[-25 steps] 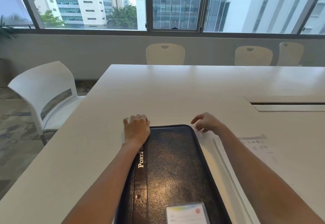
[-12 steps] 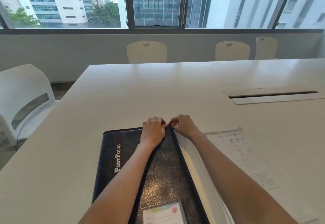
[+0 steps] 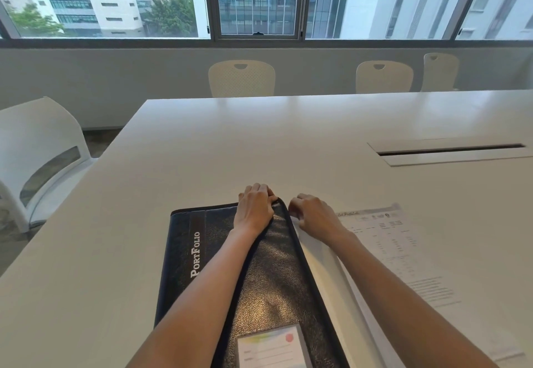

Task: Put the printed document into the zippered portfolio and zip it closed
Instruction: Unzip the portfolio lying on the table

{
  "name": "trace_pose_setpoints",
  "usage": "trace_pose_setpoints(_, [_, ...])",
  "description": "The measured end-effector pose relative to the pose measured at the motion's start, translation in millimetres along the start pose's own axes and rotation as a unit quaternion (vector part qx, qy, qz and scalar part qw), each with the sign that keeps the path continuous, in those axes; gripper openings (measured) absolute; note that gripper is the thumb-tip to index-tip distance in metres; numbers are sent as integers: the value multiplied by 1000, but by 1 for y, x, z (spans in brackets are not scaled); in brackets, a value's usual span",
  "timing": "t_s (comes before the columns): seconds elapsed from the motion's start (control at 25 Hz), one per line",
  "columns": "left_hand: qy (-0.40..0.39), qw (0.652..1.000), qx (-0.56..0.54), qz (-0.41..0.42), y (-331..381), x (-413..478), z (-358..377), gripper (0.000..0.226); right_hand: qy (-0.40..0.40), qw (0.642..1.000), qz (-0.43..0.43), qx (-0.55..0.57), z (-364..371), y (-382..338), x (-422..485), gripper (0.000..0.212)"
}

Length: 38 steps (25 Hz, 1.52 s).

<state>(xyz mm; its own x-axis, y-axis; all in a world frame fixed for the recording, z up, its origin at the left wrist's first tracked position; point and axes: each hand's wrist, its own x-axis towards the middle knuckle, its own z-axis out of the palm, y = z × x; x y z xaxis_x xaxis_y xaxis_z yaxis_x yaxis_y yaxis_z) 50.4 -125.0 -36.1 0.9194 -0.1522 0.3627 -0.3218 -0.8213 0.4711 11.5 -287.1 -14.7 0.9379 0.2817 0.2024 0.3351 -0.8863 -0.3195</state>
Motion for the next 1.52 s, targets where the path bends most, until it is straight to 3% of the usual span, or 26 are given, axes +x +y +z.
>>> trace_pose_setpoints(0.64, [22,999,29,30,4,7,-3,20,-17,1000,12,13,-11,-25,-137,11])
trace_pose_setpoints(0.88, [-31,997,46,57,30,-4,-14,33,-7,998,32,46,-14,-30,-168,13])
trace_pose_setpoints(1.04, [-155,980,11,125,61,-51,-26,40,10,998,39,57,-14,-31,-167,8])
trace_pose_setpoints(1.16, [-228,967,0,111,71,-89,-32,38,19,997,38,69,-13,-31,-167,4])
trace_pose_setpoints(1.52, [-178,974,19,138,70,-132,-26,35,45,998,20,27,-10,-37,-178,6])
